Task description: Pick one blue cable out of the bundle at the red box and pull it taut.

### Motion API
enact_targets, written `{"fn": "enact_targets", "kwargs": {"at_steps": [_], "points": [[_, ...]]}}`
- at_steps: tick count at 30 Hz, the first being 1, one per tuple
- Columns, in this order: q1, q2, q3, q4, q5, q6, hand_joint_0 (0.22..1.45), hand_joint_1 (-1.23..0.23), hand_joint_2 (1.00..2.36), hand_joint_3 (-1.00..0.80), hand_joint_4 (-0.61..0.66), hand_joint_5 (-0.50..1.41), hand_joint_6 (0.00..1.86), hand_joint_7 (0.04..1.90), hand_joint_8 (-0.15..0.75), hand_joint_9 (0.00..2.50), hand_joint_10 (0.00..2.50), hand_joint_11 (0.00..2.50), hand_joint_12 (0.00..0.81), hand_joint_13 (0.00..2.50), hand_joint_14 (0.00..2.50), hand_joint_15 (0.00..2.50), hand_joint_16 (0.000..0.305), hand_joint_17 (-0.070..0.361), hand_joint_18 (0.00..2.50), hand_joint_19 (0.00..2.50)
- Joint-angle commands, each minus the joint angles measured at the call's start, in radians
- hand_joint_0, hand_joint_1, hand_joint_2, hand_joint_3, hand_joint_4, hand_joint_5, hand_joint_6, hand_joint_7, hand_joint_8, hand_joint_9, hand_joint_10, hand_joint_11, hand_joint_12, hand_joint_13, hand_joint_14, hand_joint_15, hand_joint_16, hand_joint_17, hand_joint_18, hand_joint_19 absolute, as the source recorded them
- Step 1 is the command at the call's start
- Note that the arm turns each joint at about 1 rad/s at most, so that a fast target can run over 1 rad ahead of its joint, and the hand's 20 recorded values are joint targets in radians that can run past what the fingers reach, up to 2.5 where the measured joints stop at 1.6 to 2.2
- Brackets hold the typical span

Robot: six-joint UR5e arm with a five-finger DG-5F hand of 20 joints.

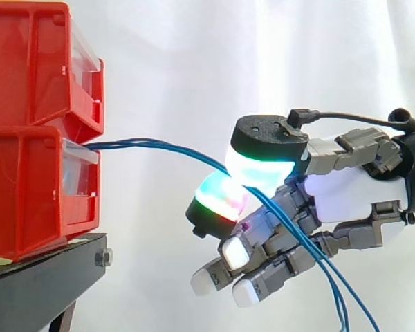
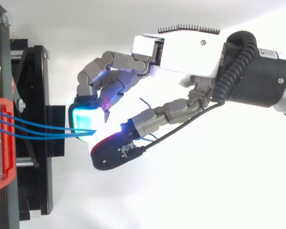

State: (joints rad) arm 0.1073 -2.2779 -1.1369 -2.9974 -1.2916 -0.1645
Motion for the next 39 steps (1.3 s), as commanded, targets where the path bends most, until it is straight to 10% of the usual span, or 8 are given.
{"fn": "enact_targets", "kwargs": {"at_steps": [1,14,32,39], "points": [[0.000,0.000,0.000,0.000,0.000,0.000,0.72,-0.88,1.02,-0.26,-0.09,-0.17,0.89,1.14,0.271,0.88,0.01,0.59,0.338,0.44,0.01,0.16,0.048,0.109,0.55,0.23],[-0.001,0.001,0.000,-0.002,0.000,-0.001,0.60,-0.83,1.00,-0.10,-0.06,-0.09,0.90,1.08,0.263,1.13,0.01,0.54,0.381,0.55,0.01,0.18,0.059,0.133,0.67,0.28],[0.000,0.000,0.000,-0.002,0.000,0.000,0.44,-0.42,1.57,-0.23,-0.13,-0.03,0.83,1.07,0.296,1.23,0.01,0.47,0.417,0.58,0.01,0.19,0.067,0.151,0.66,0.30],[-0.001,0.000,-0.001,-0.002,0.000,0.000,0.53,-0.76,1.08,-0.04,-0.03,-0.06,0.84,1.10,0.328,1.15,0.01,0.57,0.419,0.57,0.01,0.20,0.066,0.149,0.69,0.26]]}}
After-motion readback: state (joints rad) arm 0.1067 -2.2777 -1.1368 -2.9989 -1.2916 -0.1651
